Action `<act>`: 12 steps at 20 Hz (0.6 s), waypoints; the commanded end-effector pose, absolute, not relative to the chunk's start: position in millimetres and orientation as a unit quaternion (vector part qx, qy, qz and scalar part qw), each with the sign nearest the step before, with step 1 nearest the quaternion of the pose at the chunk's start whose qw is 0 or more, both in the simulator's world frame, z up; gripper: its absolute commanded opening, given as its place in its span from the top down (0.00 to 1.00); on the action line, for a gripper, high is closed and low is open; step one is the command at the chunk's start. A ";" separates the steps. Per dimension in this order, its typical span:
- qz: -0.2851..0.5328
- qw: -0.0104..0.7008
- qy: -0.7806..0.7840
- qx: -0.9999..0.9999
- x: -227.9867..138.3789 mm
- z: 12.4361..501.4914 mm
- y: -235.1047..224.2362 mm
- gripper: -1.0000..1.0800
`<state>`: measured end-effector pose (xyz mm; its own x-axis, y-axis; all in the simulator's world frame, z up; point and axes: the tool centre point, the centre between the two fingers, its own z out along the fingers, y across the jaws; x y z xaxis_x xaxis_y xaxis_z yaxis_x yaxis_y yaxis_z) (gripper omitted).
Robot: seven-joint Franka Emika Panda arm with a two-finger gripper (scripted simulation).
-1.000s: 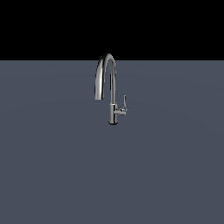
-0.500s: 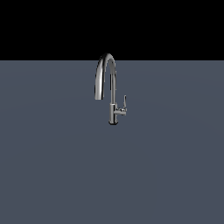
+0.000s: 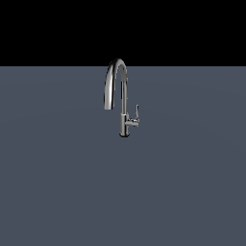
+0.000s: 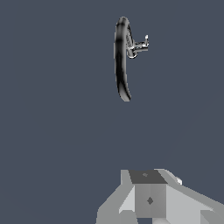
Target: Turn on the faucet by rotating a designated handle.
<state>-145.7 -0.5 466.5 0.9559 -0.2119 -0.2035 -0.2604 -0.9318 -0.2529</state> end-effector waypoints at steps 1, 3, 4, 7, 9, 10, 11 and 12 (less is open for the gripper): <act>0.103 0.159 0.141 -0.972 -130.3 460.6 -3.0 1.00; 0.115 0.175 0.158 -0.965 -118.2 455.3 -5.3 1.00; 0.122 0.183 0.166 -0.961 -112.2 452.5 -6.6 1.00; 0.141 0.206 0.190 -0.949 -94.4 443.5 -10.6 1.00; 0.154 0.222 0.207 -0.940 -82.7 436.8 -13.6 1.00; 0.160 0.230 0.215 -0.935 -76.9 433.3 -15.2 1.00; 0.166 0.238 0.223 -0.930 -71.2 429.7 -16.8 1.00; 0.173 0.246 0.232 -0.925 -65.5 426.0 -18.5 1.00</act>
